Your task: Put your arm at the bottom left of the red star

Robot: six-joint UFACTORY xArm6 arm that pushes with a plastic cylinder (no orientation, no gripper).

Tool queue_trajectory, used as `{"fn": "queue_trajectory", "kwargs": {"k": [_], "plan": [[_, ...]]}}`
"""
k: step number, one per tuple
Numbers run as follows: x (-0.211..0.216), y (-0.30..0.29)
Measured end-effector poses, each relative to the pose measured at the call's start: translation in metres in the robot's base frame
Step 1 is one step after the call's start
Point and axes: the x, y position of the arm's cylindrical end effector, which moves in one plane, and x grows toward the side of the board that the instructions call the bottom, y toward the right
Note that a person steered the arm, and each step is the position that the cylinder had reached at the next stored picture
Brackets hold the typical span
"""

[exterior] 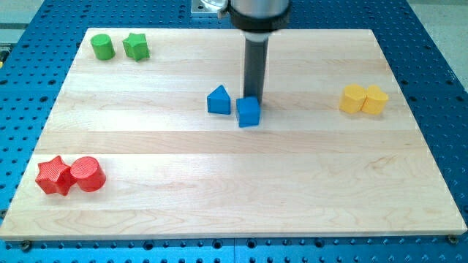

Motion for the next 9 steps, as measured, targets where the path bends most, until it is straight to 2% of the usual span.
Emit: {"fn": "queue_trajectory", "kwargs": {"k": [1, 2, 3, 4, 5, 9], "plan": [[0.01, 0.019], [0.04, 0.021], [0.128, 0.021], [0.201, -0.064], [0.203, -0.089], [0.193, -0.31]]}}
